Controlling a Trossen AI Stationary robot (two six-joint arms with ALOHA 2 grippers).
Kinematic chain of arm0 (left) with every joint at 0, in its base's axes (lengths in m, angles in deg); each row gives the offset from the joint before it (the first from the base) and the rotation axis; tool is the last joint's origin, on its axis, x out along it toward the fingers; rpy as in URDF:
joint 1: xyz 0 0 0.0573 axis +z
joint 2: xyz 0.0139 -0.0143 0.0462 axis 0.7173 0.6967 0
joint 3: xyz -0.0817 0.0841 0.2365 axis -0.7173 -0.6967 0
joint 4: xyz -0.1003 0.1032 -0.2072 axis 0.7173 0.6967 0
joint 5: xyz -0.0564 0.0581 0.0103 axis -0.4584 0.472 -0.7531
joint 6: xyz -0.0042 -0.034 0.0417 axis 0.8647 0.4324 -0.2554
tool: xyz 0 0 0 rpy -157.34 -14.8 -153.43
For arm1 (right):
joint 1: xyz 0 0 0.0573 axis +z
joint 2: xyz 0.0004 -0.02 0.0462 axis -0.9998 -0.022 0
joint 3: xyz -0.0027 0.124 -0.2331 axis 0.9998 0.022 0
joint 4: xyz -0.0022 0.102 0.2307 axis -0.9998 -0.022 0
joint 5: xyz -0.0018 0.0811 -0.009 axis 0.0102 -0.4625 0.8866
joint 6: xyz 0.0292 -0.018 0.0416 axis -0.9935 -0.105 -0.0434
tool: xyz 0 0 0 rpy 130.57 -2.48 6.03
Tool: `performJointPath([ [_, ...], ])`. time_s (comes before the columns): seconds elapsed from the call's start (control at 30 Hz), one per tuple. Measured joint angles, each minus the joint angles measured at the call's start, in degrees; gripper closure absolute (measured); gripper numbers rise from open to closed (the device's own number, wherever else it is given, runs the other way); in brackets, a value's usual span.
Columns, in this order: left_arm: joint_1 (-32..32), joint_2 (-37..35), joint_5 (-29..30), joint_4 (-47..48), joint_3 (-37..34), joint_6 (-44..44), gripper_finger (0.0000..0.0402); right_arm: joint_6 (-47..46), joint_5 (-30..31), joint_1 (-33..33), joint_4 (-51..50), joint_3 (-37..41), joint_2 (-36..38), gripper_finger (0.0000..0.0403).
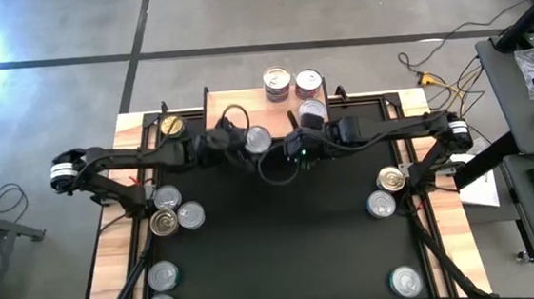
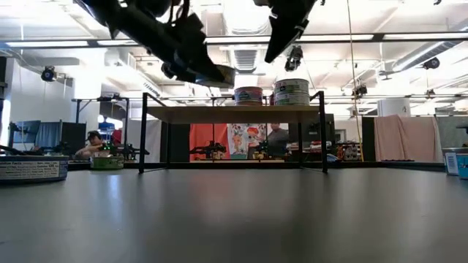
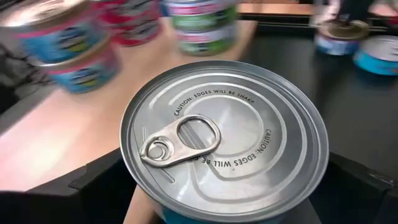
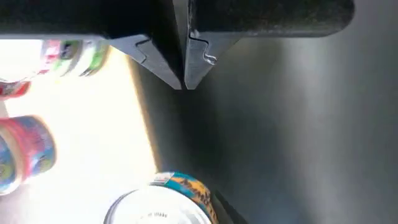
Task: Stack canned seafood by type on shelf
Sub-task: Put the yellow-blue tuna can on the shelf
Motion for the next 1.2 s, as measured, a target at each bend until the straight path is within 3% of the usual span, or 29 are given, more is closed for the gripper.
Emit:
performJointPath([
  [0.17,5.6,1.3,-3.5,0.4,0.1,-2.0,0.0026,4.8,-1.2,-2.7,6.1,0.0,-0.3,0.0394],
  [0.33,8.3,3.9,-3.8,3.8,2.3,-4.5,0.0026,6.0,-8.4,-5.9,14.9,0.0,-1.6,0.0394],
  [0.53,11.0,8.7,-3.8,3.6,6.0,-4.6,0.0025,7.5,-11.4,-9.5,14.9,0.0,-1.0,0.0394],
  [0.73,12.5,13.6,-3.8,3.9,11.0,-5.2,0.0025,5.7,-21.3,-12.7,16.5,-0.1,-1.4,0.0394],
  [1.2,13.3,17.8,-4.2,3.2,14.6,-6.0,0.0012,10.0,-18.2,-18.5,21.9,-0.1,-3.6,0.0393],
])
